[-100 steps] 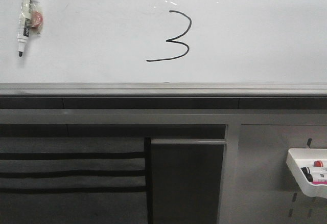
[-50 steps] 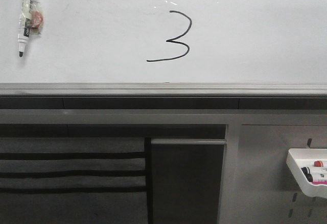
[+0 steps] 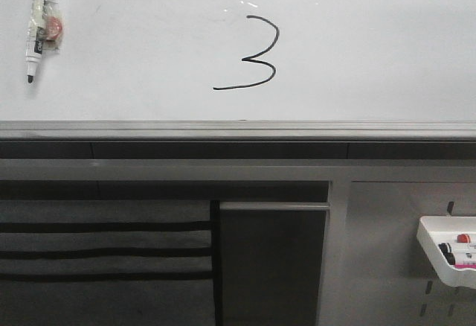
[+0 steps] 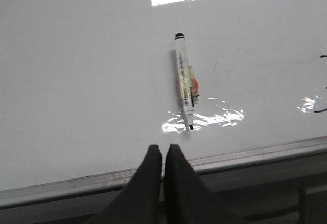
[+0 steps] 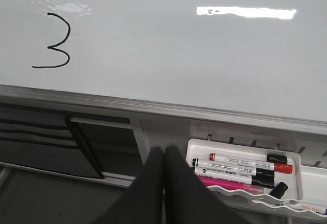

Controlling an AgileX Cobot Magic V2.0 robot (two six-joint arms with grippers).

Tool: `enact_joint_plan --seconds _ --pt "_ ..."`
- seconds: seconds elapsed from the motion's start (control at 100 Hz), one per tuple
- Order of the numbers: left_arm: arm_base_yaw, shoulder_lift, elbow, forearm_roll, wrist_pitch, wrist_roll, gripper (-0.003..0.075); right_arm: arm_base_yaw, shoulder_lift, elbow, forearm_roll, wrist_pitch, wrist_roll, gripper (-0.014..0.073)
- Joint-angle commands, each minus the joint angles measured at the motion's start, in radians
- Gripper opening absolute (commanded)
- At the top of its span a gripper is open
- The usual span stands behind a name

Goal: Write number 3 on whiteboard

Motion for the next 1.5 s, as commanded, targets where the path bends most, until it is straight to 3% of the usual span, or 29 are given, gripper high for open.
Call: enact_joint_plan --seconds 0.0,0.15,0.27,1.02,1.3,1.49 --pt "0.002 -0.042 0.030 0.158 -0.144 -0.196 -0.0018 -0.008 0.003 -0.024 -0.016 -0.065 -0.009 -0.0074" --pt "0.016 -0.053 0.157 0.164 -0.312 -0.201 -0.0018 -0.008 0.003 -0.024 -0.016 -0.065 -0.009 -0.0074" --pt "0.025 -0.053 0.152 0.145 -0.231 -0.201 -0.0018 -0.008 0.003 -0.024 -0.016 -0.066 -0.009 -0.0074" --pt "0.029 -0.053 0.152 0.145 -0.233 -0.201 -0.0018 -0.008 0.001 -0.024 -0.016 -0.065 -0.009 -0.0074" --pt "0.029 -0.053 0.152 0.145 -0.233 -0.201 -0.0018 -0.036 -0.260 0.265 -0.019 -0.333 -0.009 -0.0074" --pt "0.029 -0.053 0.152 0.145 -0.233 -0.201 -0.0018 -0.117 -0.446 0.556 -0.023 -0.681 -0.009 -0.0074"
